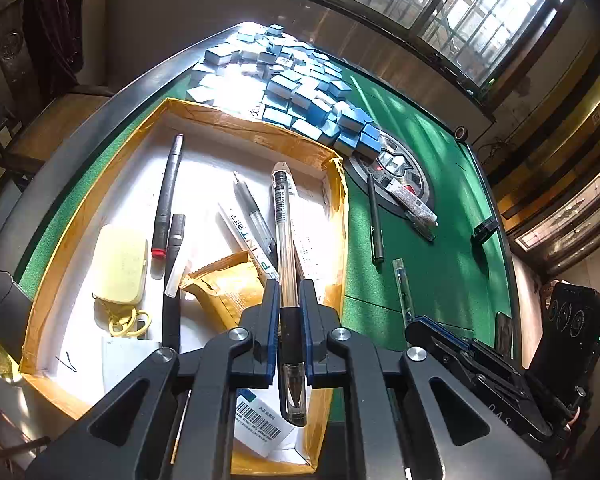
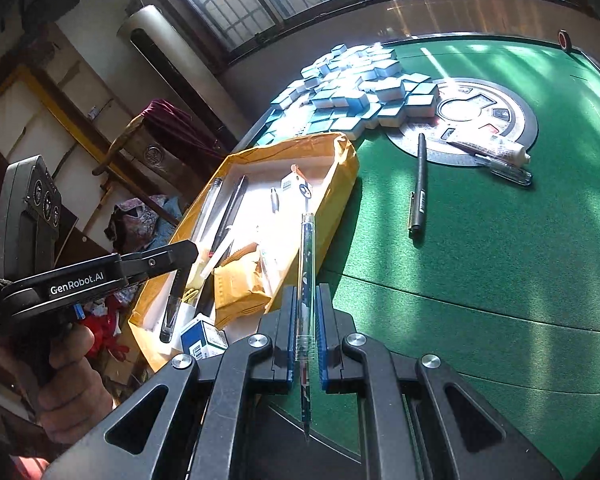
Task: Organize objects
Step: 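Carry the gel pen and blue-ink pen with both tools over the tray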
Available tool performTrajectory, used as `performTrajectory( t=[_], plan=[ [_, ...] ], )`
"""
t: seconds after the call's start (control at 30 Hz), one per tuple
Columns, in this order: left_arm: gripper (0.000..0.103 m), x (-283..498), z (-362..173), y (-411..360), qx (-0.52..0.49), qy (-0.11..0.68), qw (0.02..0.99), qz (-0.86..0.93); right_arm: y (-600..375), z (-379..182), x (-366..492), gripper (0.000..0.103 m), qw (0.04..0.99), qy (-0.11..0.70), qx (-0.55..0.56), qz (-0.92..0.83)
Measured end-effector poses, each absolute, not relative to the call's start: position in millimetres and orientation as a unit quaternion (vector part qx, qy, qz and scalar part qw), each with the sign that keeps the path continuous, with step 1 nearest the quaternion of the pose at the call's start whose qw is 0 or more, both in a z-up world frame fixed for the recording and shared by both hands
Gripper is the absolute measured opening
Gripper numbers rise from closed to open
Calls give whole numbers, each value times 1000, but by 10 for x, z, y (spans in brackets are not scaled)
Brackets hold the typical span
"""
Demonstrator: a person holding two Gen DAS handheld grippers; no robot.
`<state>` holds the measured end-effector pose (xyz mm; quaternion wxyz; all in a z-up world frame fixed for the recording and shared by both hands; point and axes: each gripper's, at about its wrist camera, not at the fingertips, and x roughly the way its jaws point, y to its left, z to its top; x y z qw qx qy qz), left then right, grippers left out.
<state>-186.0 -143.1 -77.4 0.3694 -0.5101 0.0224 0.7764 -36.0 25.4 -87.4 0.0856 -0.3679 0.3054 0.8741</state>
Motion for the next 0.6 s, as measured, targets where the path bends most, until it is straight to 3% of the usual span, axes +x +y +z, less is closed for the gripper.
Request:
performTrajectory(
  t=[0.6],
  plan=[
    [8,-2207,-1011,-1615,-527,10,335,781,-2,-906,-953,8,48,279,-396,874]
  ],
)
